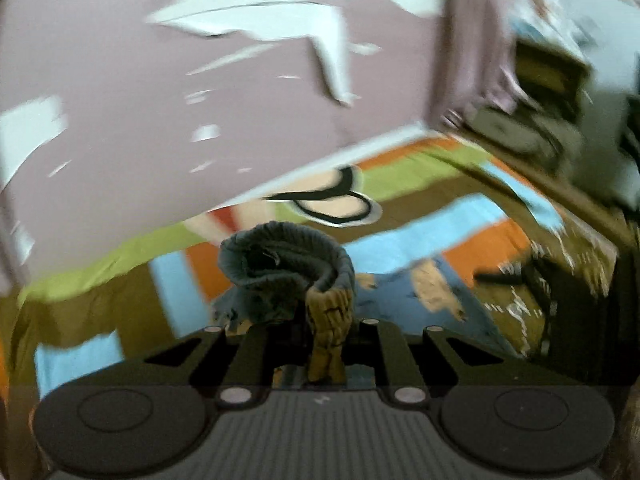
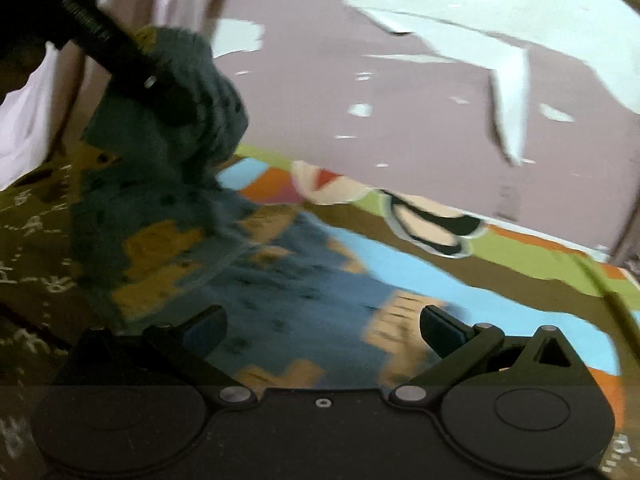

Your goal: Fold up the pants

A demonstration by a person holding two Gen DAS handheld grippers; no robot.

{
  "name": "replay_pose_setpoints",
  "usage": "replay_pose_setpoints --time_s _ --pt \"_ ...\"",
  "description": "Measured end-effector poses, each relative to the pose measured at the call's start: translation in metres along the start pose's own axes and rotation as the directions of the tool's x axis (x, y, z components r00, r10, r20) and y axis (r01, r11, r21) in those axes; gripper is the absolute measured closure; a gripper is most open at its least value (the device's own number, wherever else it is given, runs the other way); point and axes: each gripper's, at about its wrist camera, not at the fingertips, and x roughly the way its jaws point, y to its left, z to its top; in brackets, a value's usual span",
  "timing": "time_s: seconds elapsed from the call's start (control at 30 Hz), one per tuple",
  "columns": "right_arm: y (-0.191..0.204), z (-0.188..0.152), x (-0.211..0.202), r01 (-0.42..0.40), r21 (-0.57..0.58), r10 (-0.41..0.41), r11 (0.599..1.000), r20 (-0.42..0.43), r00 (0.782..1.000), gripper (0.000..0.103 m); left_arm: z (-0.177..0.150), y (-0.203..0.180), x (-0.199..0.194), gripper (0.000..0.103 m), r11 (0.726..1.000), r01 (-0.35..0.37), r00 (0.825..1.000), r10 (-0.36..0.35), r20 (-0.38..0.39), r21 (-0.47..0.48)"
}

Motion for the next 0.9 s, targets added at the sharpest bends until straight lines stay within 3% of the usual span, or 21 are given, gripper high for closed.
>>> replay_pose_setpoints --time_s 0.13,0.27,0.33,0.43,0.5,0.6,0.7,0.77,0.8,0.9 --pt "-0.028 -0.014 -0.016 0.074 0.011 -0.074 0.997 -0.011 0.997 0.001 0.008 -0.050 0.024 0.088 0.994 0.097 0.995 -0.098 0.015 0.047" --pt "-0.050 -0.030 -0.028 0.144 0.035 -0.142 0.989 -0.041 0.989 0.001 -0.005 -0.089 0.056 0.083 0.980 0.170 0.985 -0.172 0.012 0.102" --pt "-0.061 -0.038 -0.030 0.178 0.047 -0.175 0.983 -0.057 0.983 0.001 -0.018 -0.102 0.068 0.060 0.971 0.192 0.981 -0.193 -0.008 0.141" --pt "-0.073 -0.045 -0.032 0.200 0.083 -0.194 0.976 -0.074 0.978 0.001 -0.035 -0.109 0.068 0.040 0.959 0.205 0.977 -0.211 0.009 0.196" --pt "-0.078 -0.044 -0.031 0.197 0.107 -0.190 0.975 -0.068 0.979 0.001 -0.047 -0.111 0.062 0.033 0.949 0.184 0.979 -0.201 0.041 0.256" --pt "-0.083 -0.036 -0.029 0.140 0.151 -0.135 0.979 -0.043 0.990 0.001 -0.062 -0.117 0.059 0.030 0.933 0.114 0.990 -0.137 0.044 0.340" --pt "-0.086 -0.020 -0.025 0.015 0.239 -0.015 0.971 -0.001 1.000 0.001 -0.074 -0.121 0.059 0.030 0.915 0.081 0.995 -0.095 0.017 0.395" --pt "-0.085 -0.011 -0.014 -0.088 0.292 0.095 0.952 -0.010 0.995 0.001 -0.078 -0.122 0.063 0.032 0.914 0.075 0.997 -0.083 0.002 0.399" --pt "-0.083 -0.007 -0.007 -0.128 0.317 0.143 0.940 -0.023 0.990 0.005 -0.078 -0.122 0.064 0.035 0.915 0.084 0.996 -0.091 -0.002 0.393" --pt "-0.078 -0.003 0.005 -0.166 0.355 0.185 0.920 -0.022 0.982 0.019 -0.079 -0.127 0.072 0.044 0.913 0.091 0.996 -0.093 -0.012 0.399"
